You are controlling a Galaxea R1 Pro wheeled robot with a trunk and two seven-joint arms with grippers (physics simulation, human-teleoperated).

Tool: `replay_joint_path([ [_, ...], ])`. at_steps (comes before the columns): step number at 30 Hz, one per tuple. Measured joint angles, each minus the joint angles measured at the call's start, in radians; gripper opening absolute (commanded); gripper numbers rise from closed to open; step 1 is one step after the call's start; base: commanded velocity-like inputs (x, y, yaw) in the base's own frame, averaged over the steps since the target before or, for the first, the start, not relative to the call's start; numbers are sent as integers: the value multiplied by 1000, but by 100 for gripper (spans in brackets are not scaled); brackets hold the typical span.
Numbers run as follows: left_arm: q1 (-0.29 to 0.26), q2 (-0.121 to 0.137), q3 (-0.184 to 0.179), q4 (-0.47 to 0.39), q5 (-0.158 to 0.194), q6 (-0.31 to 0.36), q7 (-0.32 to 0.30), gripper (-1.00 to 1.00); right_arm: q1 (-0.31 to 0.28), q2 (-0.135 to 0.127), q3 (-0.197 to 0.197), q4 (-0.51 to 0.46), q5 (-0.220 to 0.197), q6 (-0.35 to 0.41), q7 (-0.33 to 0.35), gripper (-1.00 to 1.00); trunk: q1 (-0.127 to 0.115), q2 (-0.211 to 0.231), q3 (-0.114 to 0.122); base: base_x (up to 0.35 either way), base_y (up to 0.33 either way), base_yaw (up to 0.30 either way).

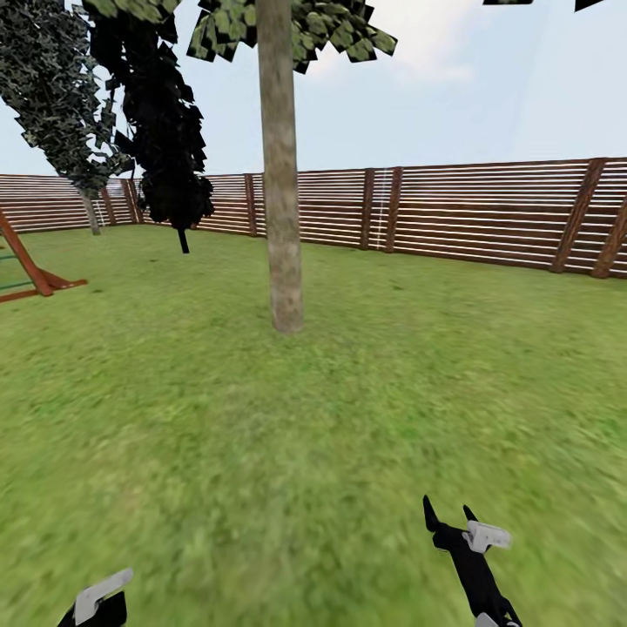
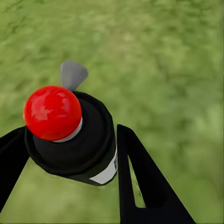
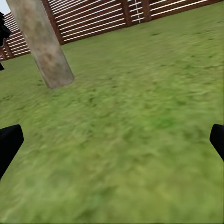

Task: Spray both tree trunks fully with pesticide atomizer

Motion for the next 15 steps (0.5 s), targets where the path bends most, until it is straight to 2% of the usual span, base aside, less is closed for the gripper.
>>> replay_joint_path([
  [15,0,0,0,0,0,0,0,-100,0,0,0,0,0,0,0,100,0,0,0,317,106,0],
])
